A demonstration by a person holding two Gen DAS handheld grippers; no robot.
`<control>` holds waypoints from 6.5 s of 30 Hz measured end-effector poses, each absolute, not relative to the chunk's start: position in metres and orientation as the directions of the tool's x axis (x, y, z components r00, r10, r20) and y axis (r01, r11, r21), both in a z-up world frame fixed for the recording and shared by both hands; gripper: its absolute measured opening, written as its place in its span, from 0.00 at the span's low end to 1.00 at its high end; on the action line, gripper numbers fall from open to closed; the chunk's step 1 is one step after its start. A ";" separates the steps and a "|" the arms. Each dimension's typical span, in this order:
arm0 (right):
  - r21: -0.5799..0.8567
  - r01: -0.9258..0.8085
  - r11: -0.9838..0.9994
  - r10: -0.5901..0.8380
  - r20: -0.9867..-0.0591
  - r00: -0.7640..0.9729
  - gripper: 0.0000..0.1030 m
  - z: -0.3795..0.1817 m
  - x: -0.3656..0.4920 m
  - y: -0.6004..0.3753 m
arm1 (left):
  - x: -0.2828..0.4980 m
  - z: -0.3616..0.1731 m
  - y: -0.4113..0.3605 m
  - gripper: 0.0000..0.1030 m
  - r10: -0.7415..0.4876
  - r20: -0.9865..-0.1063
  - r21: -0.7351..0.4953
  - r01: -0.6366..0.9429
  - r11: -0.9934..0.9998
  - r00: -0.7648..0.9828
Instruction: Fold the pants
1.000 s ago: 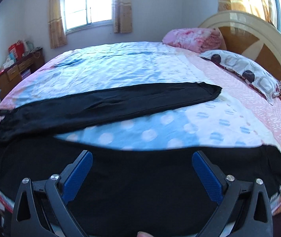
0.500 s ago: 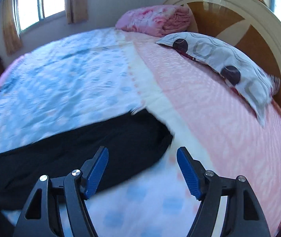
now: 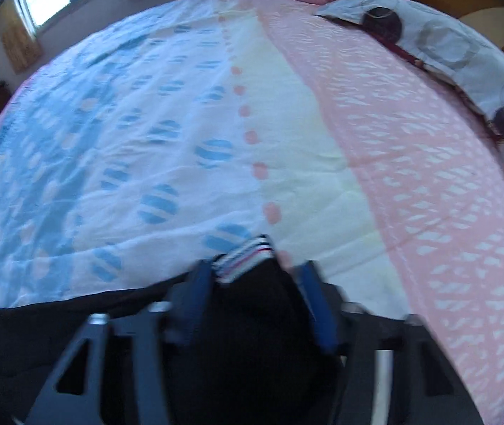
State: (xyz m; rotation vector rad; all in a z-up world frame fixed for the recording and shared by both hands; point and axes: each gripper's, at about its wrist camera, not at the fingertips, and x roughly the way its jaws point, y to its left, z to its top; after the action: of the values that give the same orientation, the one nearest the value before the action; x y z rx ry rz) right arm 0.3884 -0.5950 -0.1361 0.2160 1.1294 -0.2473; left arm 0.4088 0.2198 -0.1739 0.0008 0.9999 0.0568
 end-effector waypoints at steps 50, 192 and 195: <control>-0.127 -0.478 0.869 0.154 -0.848 0.507 0.37 -0.093 0.064 -0.162 | 0.137 -0.151 0.220 0.51 -0.084 -0.593 0.134 0.202 0.970 0.801; 0.514 0.485 0.708 -0.070 -0.632 0.772 0.08 -0.034 -0.049 -0.515 | 0.167 -0.178 -0.131 1.00 -0.447 -0.699 0.066 0.672 0.738 0.559; 0.451 0.382 0.806 -0.082 -0.554 0.828 0.08 0.008 -0.039 -0.498 | 0.165 -0.178 -0.130 1.00 -0.447 -0.696 0.065 0.670 0.739 0.561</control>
State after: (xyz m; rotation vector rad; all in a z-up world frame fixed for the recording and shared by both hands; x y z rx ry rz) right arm -0.0387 -0.4980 0.0083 0.5850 0.5435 -0.2620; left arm 0.1650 -0.1302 -0.1783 0.3423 0.7123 -0.6733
